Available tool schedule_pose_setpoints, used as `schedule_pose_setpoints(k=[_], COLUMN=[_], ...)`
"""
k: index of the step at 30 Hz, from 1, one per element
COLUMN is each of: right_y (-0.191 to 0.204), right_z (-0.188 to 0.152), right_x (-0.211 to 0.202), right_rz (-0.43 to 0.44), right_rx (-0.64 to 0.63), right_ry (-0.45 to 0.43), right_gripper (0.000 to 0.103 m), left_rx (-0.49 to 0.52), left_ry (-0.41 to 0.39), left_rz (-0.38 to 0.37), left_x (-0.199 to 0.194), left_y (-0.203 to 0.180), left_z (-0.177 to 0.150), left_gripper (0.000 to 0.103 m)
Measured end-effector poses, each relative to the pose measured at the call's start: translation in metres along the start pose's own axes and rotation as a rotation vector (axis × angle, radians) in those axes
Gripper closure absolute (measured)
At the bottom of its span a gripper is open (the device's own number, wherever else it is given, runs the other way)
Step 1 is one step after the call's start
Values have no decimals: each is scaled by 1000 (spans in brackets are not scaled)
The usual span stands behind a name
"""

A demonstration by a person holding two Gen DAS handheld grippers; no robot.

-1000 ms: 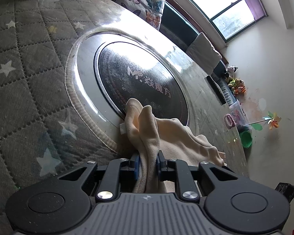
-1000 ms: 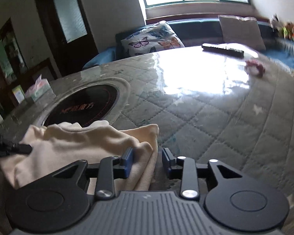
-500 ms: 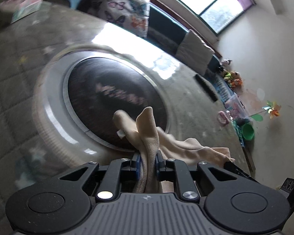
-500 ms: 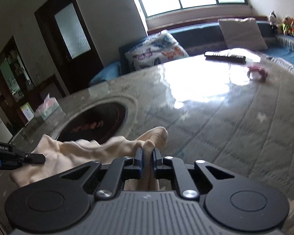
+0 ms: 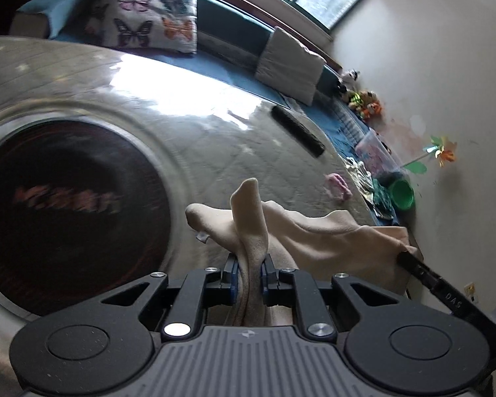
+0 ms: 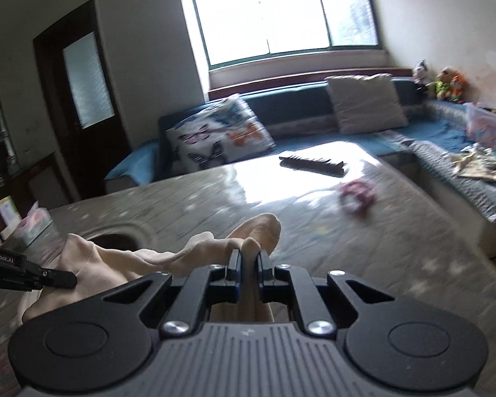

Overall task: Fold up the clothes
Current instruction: 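Lift the sweatshirt with both grippers and carry it across the table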

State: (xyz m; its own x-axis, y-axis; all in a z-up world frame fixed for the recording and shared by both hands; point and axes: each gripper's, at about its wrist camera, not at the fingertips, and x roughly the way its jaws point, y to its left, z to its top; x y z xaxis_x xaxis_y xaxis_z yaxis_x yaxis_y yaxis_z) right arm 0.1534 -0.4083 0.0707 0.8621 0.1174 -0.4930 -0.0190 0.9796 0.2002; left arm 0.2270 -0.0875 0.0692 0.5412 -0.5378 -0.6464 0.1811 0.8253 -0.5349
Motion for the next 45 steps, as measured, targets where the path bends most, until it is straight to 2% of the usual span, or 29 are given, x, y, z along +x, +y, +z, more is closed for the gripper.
schedule_pose_setpoints(k=[9, 16, 26, 32, 35, 40, 45], right_y=[-50, -83, -109, -120, -124, -126, -117], right_z=[26, 31, 15, 4, -2, -3, -6], right_x=[8, 17, 38, 52, 55, 52, 42], right_rz=[-113, -182, -240, -267, -290, -300, -251], right_rx=[23, 47, 83, 111, 114, 125, 109], right_ry=[-30, -29, 16, 60, 68, 62, 68], right_gripper=[95, 95, 95, 94, 89, 89, 85], left_rx=[55, 91, 131, 141, 142, 134, 139], left_ry=[35, 61, 121, 130, 127, 119, 107], left_rz=[-21, -24, 0, 24, 33, 64, 82], left_x=[59, 89, 120, 123, 122, 120, 111], left_y=[-51, -75, -79, -75, -72, -66, -62], left_z=[25, 32, 27, 24, 24, 24, 19], left_gripper=[89, 89, 88, 84, 83, 70, 61])
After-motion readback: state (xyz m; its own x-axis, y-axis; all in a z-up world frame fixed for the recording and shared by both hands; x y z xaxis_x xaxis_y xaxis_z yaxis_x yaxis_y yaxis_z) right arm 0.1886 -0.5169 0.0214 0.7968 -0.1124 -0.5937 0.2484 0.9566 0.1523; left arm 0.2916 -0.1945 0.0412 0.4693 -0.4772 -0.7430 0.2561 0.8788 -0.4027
